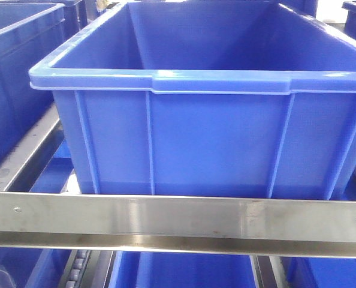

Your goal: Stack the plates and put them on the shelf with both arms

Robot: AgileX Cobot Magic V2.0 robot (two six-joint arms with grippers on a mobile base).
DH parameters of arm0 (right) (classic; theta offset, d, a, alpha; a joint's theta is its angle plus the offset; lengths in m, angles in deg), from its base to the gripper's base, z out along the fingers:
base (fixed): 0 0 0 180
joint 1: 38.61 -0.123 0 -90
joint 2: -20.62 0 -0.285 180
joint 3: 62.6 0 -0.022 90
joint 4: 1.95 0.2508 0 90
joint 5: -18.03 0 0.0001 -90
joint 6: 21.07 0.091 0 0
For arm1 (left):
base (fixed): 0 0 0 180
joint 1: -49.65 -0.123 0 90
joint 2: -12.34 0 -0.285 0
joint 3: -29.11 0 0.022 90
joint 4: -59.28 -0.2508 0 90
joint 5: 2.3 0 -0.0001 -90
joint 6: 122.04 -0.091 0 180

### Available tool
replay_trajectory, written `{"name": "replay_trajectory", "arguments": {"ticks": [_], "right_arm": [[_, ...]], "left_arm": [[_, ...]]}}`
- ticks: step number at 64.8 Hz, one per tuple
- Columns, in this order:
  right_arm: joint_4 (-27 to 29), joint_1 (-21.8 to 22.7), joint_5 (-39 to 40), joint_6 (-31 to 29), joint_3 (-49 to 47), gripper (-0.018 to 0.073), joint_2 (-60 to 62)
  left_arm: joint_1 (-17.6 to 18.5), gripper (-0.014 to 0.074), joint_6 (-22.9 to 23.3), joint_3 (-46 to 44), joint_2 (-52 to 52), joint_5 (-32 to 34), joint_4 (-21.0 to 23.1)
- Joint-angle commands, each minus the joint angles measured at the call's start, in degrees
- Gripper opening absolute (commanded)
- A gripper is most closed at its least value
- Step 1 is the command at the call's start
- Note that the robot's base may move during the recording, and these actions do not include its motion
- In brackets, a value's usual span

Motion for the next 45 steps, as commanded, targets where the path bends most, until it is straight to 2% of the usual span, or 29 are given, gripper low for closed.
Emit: {"name": "replay_trajectory", "arguments": {"ticks": [1, 6, 9, 22, 45], "right_arm": [[0.19, 0.2, 5.33, -0.07, 0.02, 0.0048, 1.09], [0.19, 0.2, 5.33, -0.07, 0.02, 0.0048, 1.09], [0.19, 0.2, 5.33, -0.07, 0.02, 0.0048, 1.09], [0.19, 0.2, 5.33, -0.07, 0.02, 0.0048, 1.09], [0.19, 0.2, 5.27, -0.07, 0.02, 0.0048, 1.04]], "left_arm": [[-0.36, 0.0082, 0.1, 2.39, -3.21, 7.39, -0.02], [-0.36, 0.0082, 0.1, 4.83, -6.33, 7.05, -0.02], [-0.36, 0.0082, 0.1, 4.49, -8.01, 2.1, -0.02], [-0.36, 0.0082, 0.1, 4.72, -16.23, -6.99, -0.02], [-0.36, 0.0082, 0.1, 4.72, -15.93, -6.65, -0.02]]}}
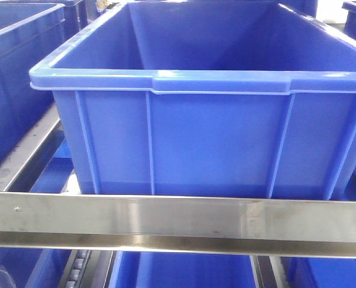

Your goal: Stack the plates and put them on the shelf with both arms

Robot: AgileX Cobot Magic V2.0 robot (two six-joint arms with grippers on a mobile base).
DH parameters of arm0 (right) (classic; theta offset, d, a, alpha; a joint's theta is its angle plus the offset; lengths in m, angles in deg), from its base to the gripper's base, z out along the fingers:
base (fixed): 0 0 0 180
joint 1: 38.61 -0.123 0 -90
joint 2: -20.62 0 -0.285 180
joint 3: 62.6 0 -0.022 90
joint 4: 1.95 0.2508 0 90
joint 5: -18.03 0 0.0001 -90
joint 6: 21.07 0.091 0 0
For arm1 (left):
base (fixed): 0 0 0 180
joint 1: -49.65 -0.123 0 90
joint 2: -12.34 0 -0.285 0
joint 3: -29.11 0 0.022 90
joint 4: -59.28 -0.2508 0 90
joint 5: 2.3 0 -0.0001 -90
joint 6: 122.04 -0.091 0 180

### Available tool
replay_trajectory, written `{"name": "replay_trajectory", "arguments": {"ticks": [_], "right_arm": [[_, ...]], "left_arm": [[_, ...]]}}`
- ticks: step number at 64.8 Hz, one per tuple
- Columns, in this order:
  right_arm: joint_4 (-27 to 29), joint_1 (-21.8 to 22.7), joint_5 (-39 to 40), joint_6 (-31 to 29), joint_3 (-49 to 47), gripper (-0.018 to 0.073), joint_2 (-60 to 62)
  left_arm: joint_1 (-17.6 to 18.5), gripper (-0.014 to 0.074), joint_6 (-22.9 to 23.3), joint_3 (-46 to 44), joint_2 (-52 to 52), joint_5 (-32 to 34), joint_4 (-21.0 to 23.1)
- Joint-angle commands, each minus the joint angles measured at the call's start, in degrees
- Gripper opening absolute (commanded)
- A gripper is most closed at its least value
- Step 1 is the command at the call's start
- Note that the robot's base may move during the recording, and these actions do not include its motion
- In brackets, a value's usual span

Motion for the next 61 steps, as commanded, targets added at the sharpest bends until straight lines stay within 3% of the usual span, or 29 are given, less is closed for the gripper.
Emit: {"name": "replay_trajectory", "arguments": {"ticks": [1, 61], "right_arm": [[0.19, 0.2, 5.03, -0.07, 0.02, 0.0048, 1.04], [0.19, 0.2, 5.03, -0.07, 0.02, 0.0048, 1.04]], "left_arm": [[-0.01, 0.0082, 0.13, 0.16, -1.27, 4.98, -0.02], [-0.01, 0.0082, 0.13, 0.16, -1.27, 4.98, -0.02]]}}
